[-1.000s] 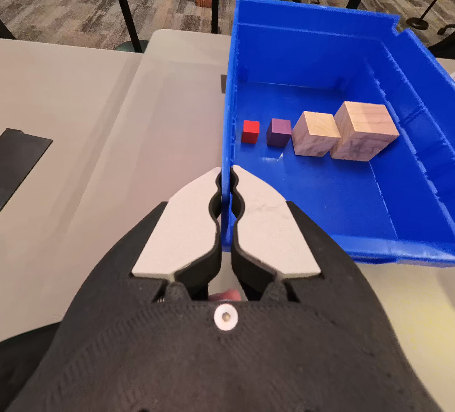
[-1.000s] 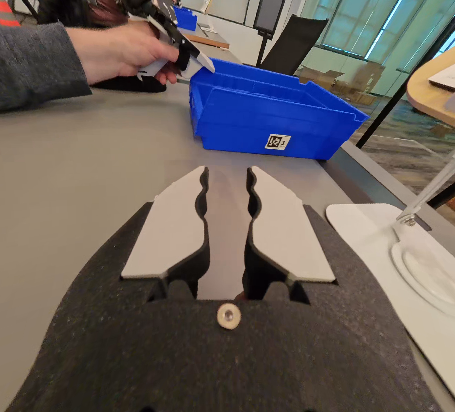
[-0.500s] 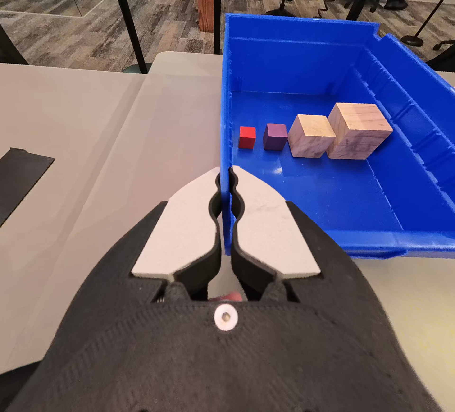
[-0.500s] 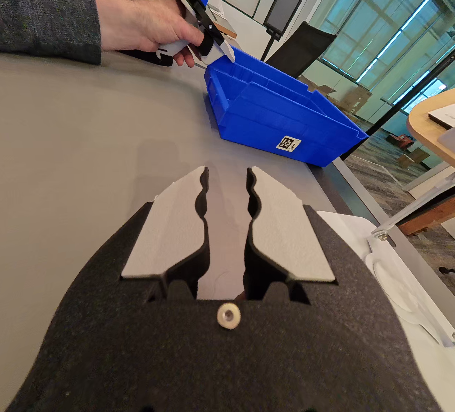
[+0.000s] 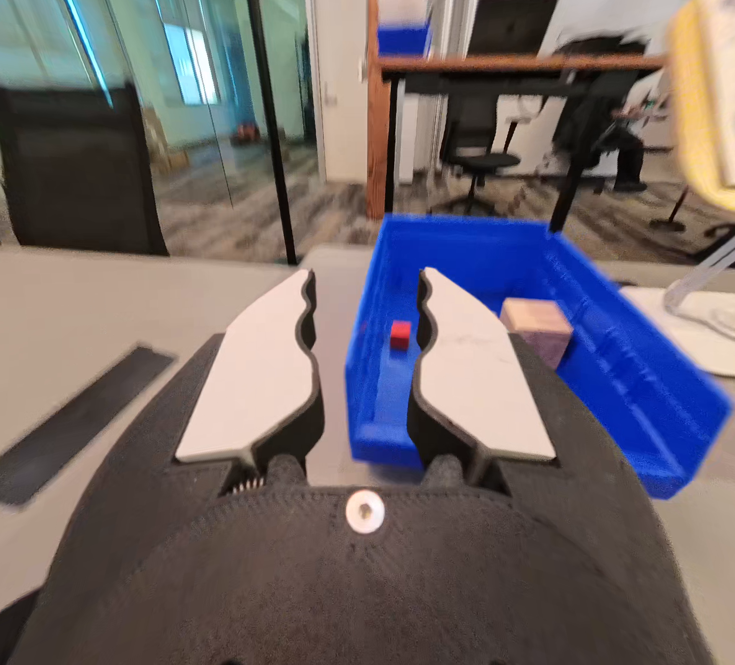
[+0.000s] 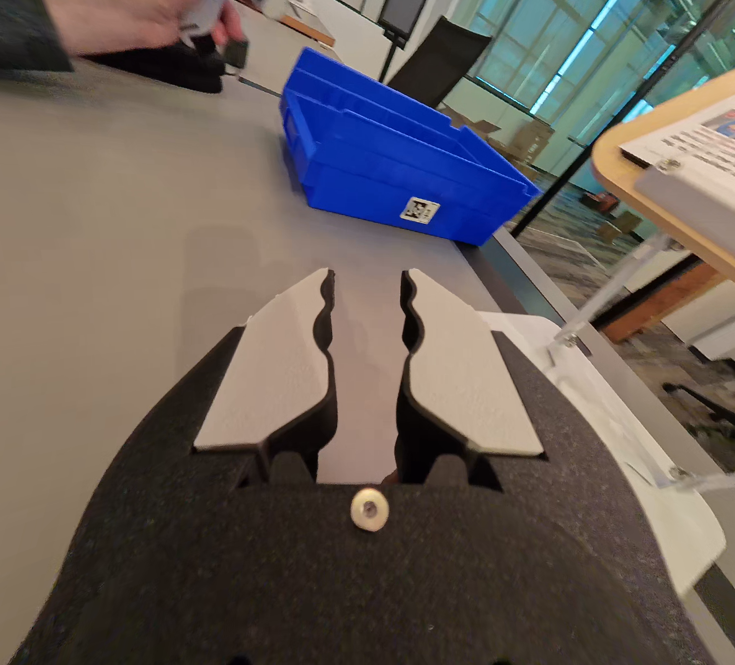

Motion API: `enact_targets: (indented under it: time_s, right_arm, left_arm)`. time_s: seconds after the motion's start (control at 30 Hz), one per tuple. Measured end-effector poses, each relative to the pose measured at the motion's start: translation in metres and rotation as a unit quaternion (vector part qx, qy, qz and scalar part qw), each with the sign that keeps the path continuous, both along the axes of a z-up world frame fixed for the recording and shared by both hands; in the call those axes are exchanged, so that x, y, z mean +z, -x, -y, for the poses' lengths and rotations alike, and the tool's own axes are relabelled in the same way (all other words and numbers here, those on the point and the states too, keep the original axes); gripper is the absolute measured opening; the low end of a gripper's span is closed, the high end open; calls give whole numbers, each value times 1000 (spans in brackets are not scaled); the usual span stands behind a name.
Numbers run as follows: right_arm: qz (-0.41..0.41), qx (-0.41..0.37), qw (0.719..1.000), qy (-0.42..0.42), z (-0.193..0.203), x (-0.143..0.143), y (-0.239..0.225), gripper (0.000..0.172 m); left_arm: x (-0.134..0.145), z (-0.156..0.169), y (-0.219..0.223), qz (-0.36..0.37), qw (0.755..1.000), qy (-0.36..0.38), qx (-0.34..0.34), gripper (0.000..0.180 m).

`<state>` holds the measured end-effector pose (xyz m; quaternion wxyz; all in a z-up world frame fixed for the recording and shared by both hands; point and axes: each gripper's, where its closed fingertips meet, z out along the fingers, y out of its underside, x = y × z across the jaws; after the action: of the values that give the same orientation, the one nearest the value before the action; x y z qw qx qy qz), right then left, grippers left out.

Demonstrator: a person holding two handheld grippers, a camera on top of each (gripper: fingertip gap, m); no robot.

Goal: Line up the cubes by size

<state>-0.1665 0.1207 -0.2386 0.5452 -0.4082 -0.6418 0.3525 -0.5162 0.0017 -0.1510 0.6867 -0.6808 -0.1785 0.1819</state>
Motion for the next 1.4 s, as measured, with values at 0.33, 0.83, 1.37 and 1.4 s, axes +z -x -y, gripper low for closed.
enact_targets:
  time_s: [0.33, 0.83, 1.37, 1.4]
  right_arm:
    - [-21, -154, 988, 20, -52, 7, -40, 35]
    - [-8, -250, 968, 20, -80, 2, -66, 44]
    - [41, -265, 963, -11, -84, -12, -60, 46]
    - [45, -263, 964, -13, -83, -13, -59, 46]
  left_arm:
    - [45, -80, -282, -242, 952, -26, -187, 47]
    - [-74, -197, -358, -144, 932, 117, -311, 79]
    - [-136, -199, -353, -125, 889, 294, -327, 60]
    - [-139, -199, -354, -132, 885, 303, -329, 59]
